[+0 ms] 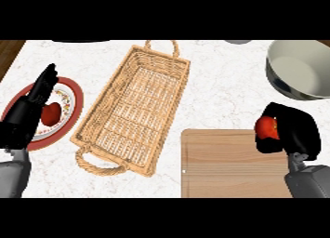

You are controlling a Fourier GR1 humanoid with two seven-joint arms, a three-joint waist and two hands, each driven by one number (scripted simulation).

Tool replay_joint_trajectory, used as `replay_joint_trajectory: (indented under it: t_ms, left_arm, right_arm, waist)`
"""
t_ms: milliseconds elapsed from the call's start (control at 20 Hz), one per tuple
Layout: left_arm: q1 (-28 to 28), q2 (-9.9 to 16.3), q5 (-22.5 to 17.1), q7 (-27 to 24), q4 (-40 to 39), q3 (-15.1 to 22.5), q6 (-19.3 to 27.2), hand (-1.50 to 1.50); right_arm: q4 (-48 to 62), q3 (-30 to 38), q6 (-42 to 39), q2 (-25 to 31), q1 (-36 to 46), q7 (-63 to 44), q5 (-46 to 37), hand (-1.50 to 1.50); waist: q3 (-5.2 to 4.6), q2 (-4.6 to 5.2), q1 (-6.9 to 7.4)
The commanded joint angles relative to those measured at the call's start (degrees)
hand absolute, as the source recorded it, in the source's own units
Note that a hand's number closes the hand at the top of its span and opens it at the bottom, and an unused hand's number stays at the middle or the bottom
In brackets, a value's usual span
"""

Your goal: Pick the tomato from the cutting board and place it in the basket

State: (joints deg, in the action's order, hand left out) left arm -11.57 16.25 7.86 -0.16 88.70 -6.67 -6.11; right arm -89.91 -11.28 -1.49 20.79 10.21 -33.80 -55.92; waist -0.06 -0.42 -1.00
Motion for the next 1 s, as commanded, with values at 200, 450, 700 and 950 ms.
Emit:
replay_joint_trajectory:
  t_ms: [200,450,700,950]
  left_arm:
    - [1.9,-0.5,0.5,-1.8,0.2,0.3,0.2,0.0]
    - [-0.3,0.2,0.3,-2.7,-3.1,-0.8,-0.2,0.0]
    - [-1.0,-1.4,1.7,1.6,1.6,1.5,0.7,0.0]
    - [-1.0,-1.9,1.7,-0.3,-0.4,1.7,0.2,0.0]
  right_arm:
    - [-20.6,3.5,5.8,-7.1,5.9,0.3,9.0,1.5]
    - [-30.4,2.9,-3.3,-7.5,18.3,-9.9,9.6,1.5]
    - [-25.7,4.2,-11.0,-10.8,34.3,-17.8,16.0,1.5]
    - [-14.5,4.4,-14.0,-16.6,51.0,-26.8,16.7,1.5]
  waist:
    - [0.01,-0.16,0.19]
    - [-0.09,0.09,0.64]
    - [-0.02,0.2,1.73]
    - [-0.06,0.32,2.05]
